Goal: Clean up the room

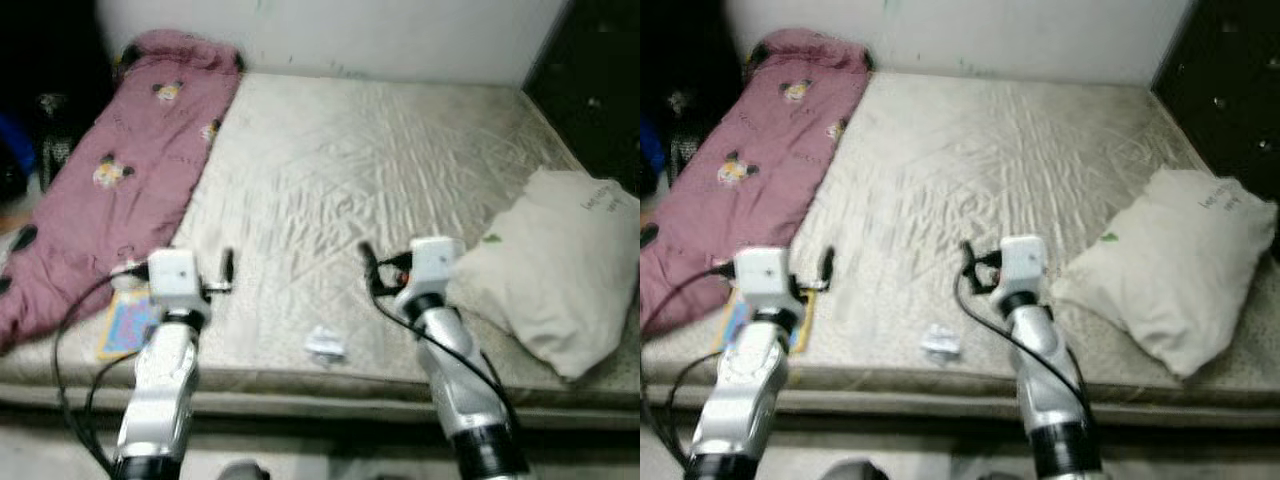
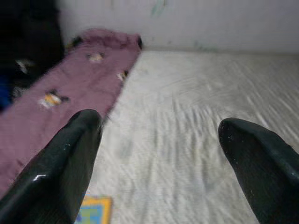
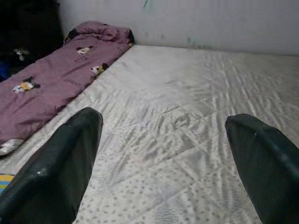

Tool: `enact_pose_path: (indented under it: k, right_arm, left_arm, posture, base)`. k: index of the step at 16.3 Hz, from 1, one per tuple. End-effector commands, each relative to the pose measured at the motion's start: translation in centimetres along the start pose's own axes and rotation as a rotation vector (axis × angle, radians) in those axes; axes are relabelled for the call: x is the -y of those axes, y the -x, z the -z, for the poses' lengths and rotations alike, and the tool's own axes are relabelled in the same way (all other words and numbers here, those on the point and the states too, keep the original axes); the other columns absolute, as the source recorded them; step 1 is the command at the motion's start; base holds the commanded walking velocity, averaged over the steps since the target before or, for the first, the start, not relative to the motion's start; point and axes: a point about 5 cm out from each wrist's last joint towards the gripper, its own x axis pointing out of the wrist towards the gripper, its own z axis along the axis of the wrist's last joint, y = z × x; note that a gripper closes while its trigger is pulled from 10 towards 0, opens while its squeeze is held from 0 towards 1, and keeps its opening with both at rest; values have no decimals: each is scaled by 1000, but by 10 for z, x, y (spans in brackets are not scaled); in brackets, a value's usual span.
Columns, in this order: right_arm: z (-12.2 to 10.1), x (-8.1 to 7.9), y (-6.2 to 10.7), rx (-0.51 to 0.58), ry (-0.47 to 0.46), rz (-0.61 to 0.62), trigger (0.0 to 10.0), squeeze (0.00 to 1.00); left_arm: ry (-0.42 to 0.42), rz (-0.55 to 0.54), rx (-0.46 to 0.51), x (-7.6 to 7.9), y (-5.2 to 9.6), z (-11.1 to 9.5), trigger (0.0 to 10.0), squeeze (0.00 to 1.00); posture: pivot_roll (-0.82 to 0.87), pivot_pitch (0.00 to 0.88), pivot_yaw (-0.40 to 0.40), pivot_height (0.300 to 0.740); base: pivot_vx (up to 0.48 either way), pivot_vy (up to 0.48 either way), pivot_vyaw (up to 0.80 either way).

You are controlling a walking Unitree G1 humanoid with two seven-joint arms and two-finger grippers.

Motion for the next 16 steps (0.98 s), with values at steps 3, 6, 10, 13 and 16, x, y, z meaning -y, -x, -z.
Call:
enact_pose_path:
  k: [3,6,10,13,16]
  right_arm:
    - [2,8,2,-12,6,20,10000,0]
    - [2,7,2,-14,8,18,10000,0]
    - [2,7,1,-13,6,13,10000,0]
    - [3,5,1,-12,-3,8,10000,0]
    - [3,5,1,-13,-2,7,10000,0]
  left_arm:
    - [8,12,-2,5,2,1,10000,0]
    - [0,21,12,7,2,-1,10000,0]
    - [-6,-26,1,-1,0,0,10000,0]
    - [-24,-23,16,-4,0,0,10000,0]
    - [-23,-19,14,-2,0,0,10000,0]
  posture:
    - [54,54,-16,740]
    - [57,41,-18,740]
    - [62,34,-19,740]
    - [60,32,-17,736]
    - [59,37,-17,706]
  base:
    - [0,160,0]
    - [0,0,0]
    - [0,0,0]
    - [0,0,0]
    - [0,0,0]
